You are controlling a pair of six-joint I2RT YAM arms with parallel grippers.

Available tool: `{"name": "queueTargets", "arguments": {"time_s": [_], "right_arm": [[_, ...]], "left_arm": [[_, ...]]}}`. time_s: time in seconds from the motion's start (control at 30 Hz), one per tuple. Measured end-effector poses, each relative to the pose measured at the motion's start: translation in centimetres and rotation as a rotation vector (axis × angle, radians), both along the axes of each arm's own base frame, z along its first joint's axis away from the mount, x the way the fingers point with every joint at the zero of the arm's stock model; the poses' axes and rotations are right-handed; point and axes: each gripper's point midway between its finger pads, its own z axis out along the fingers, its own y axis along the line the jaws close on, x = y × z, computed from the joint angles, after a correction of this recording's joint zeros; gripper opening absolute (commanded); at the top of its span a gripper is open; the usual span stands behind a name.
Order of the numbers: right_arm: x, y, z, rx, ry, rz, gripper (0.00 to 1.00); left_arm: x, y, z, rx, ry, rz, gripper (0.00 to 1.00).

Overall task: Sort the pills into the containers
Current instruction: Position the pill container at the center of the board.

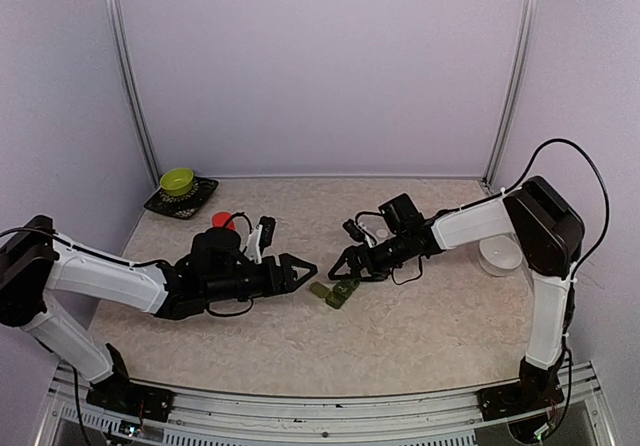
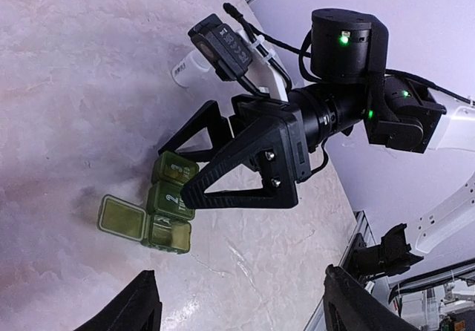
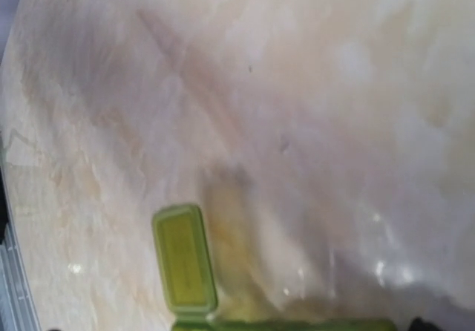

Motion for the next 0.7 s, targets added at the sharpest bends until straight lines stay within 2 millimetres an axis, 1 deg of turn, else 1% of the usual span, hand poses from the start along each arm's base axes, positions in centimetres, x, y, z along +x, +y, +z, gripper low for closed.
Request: {"name": "queueTargets", "arguments": {"time_s": [0.07,0.17,0.3,0.33,0.37,0.4,0.43,0.57,0.7], "right_arm": [[0.4,0.2,0.1,-0.003,-0.003,-0.003,1.0],[0.9,0.1,-0.1,-0.027,-0.015,-0.02,1.0],[1.3,-0.5,-0.3,-0.066,-0.046,-0.041,1.0],[1.2,-0.8,-0.3,-0.08,-0.054,-0.046,1.0],[1.2,-1.1,-0.4,-0.091,-0.06,-0.052,1.0],[0.9,-1.6,-0.4,-0.109,-0.065,-0.059,1.0],[0.5,-2.1,-0.5,-0.124,-0.066,-0.063,1.0],[-1.1,-3.7,-0.4,-0.16,-0.06,-0.068,1.0],[-2.3,-4.4,-0.2,-0.164,-0.054,-0.056,1.0]], "left_arm": [[0.1,0.4,0.1,0.007,-0.007,0.014,0.74],[0.1,0.8,0.2,0.02,-0.014,0.029,0.75],[0.1,1.4,0.2,0.033,-0.023,0.045,0.8],[0.0,1.5,0.2,0.035,-0.024,0.047,0.83],[0.0,1.6,0.1,0.037,-0.026,0.05,0.89],[0.0,1.7,0.1,0.04,-0.027,0.054,0.96],[0.0,1.8,0.1,0.043,-0.03,0.056,0.98],[0.0,2.0,0.1,0.056,-0.038,0.063,0.99],[0.1,2.5,0.4,0.073,-0.056,0.077,0.99]]}}
